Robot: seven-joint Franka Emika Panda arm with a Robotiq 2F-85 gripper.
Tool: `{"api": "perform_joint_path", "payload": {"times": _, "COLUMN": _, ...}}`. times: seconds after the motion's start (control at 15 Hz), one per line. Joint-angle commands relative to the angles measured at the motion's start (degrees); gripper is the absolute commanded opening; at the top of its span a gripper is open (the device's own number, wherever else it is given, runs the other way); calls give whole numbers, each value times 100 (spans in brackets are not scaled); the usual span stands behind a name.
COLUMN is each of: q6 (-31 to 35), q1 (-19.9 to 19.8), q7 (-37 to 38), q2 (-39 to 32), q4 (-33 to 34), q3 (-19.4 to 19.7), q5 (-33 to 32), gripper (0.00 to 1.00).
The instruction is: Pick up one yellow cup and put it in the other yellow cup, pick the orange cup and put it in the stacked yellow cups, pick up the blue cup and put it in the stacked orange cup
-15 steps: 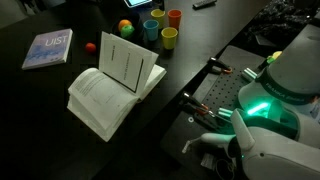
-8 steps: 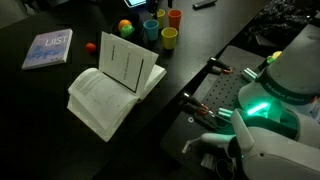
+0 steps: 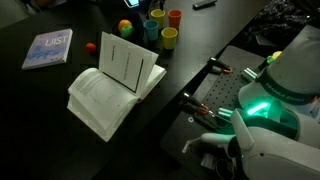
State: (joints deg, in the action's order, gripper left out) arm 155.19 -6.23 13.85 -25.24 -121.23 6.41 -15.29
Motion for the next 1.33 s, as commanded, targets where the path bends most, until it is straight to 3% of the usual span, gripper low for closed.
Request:
{"api": "perform_joint_path", "payload": {"times": 0.0, "q6": -124, "q1": 146, "q7": -90, "q2": -466, "q4": 799, "q3": 159, "q5": 435, "gripper": 100}}
{"api": "perform_joint_path", "payload": {"times": 0.33, "q6": -357, "q1": 217, "q7": 19, "q2": -800, "q4": 1267, "q3": 282, "q5": 684, "gripper": 100}}
{"api": "perform_joint_path", "payload": {"times": 0.87, "q6": -450, "q1": 251, "q7": 7, "q2": -1069, "q4": 1280, "q3": 403, "q5": 731, "gripper": 100}}
{"api": "perform_joint_path", "payload": {"times": 0.93, "q6": -448, "q1": 262, "q7": 19, "q2": -1084, "q4": 1278, "q3": 405, "q5": 737, "gripper": 80}}
{"api": "perform_joint_path", "payload": {"times": 1.27, "q6": -454, "q1": 301, "q7": -38, "q2": -1074, "q4": 1259, "q3": 348, "q5": 809, "gripper": 44}}
